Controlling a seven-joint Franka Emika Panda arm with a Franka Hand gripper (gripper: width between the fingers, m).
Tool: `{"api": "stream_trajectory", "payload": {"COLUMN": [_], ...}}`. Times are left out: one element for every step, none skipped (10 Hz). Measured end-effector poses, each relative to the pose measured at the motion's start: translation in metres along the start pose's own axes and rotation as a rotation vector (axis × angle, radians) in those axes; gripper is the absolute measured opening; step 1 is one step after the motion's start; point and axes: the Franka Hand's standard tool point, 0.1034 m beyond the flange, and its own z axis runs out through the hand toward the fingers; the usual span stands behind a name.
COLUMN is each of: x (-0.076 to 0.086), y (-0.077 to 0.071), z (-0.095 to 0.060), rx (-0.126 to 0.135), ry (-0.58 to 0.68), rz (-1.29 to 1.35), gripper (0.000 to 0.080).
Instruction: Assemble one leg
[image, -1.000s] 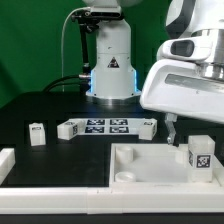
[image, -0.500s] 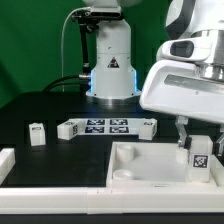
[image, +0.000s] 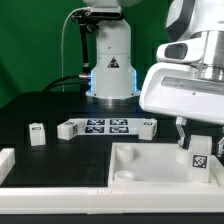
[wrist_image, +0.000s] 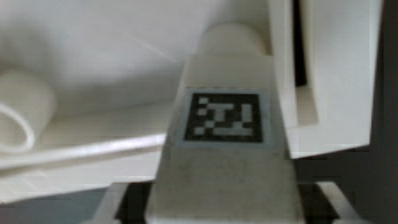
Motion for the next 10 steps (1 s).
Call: {"api": "stream_trajectory", "payload": {"x": [0.002, 0.004, 0.007, 0.009, 0.01, 0.01, 0.01, 0.01, 0.01, 0.01], "y": [0.005, 0.012, 0.021, 0.026, 0.029, 0.03, 0.029, 0.029, 0.029, 0.029], "z": [0.001, 0.003, 0.004, 0.006, 0.006, 0.006, 0.006, 0.006, 0.006, 0.006], "rx": [-0.015, -0.036, -0.065, -0.076, -0.083, -0.083, -0.082, -0.083, -0.083, -0.083], "ry": [0.002, 0.003, 0.002, 0.005, 0.007, 0.006, 0.006, 0.006, 0.006, 0.006], "rz": [0.096, 0.191, 0.285, 0.313, 0.315, 0.316, 0.315, 0.315, 0.315, 0.315], "gripper": [0.0313, 0.0313, 0.032, 0.032, 0.032, 0.0321, 0.0509, 0.0509, 0.063, 0.063]}}
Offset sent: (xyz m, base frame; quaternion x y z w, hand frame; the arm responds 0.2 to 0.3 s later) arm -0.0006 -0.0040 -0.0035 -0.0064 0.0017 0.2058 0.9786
